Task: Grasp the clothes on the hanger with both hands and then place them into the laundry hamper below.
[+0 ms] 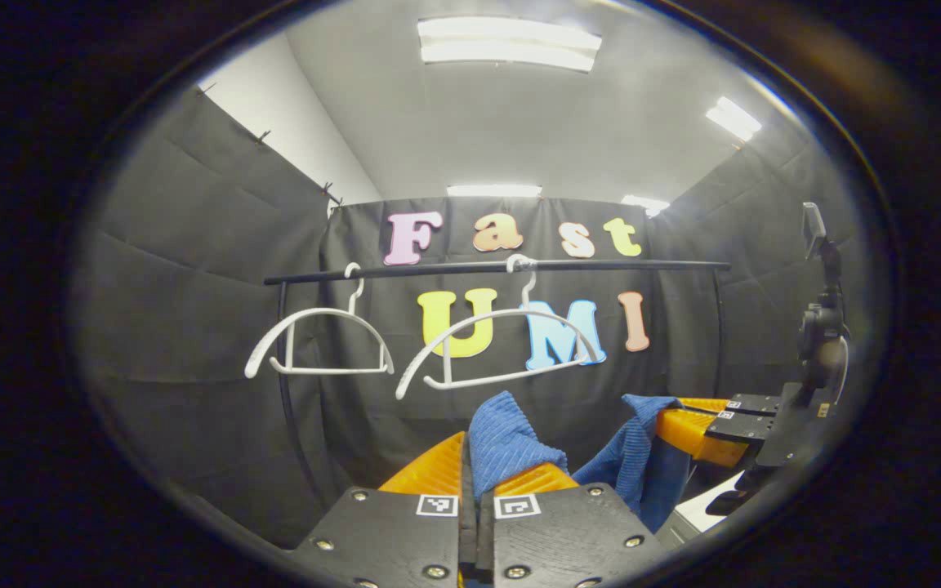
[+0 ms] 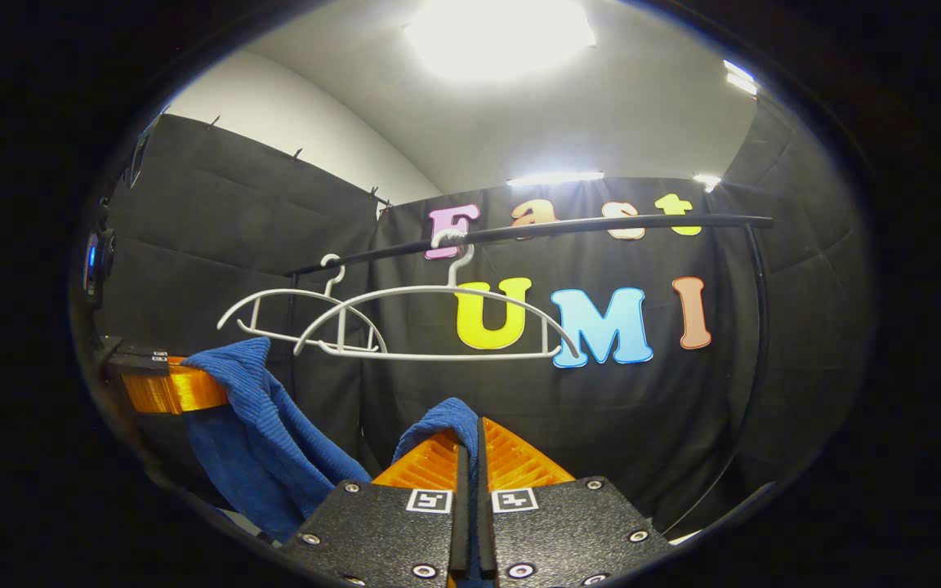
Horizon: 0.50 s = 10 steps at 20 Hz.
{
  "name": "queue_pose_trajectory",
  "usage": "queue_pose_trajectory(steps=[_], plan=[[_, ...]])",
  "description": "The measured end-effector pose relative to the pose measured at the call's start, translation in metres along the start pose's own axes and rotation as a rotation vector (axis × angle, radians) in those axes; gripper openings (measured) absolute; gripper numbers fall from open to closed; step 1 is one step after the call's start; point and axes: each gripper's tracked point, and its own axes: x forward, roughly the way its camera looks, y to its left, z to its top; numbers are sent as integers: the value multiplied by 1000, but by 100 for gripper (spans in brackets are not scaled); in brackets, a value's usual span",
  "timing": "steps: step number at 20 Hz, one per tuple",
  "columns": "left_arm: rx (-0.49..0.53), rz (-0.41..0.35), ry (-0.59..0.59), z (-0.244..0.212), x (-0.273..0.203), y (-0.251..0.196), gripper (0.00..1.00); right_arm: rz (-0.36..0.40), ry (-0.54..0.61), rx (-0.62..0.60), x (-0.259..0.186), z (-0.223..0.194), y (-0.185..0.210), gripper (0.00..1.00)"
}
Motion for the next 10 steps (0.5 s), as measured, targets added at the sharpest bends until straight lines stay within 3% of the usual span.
queue_pose_trajectory(steps=[5,10], plan=[[-40,-25,-11,-1,0,-3,0,20,4,14,-12,5,22,4],[-130,-16,74,-52,1,-5,1,23,92,5,-20,-39,36,4]])
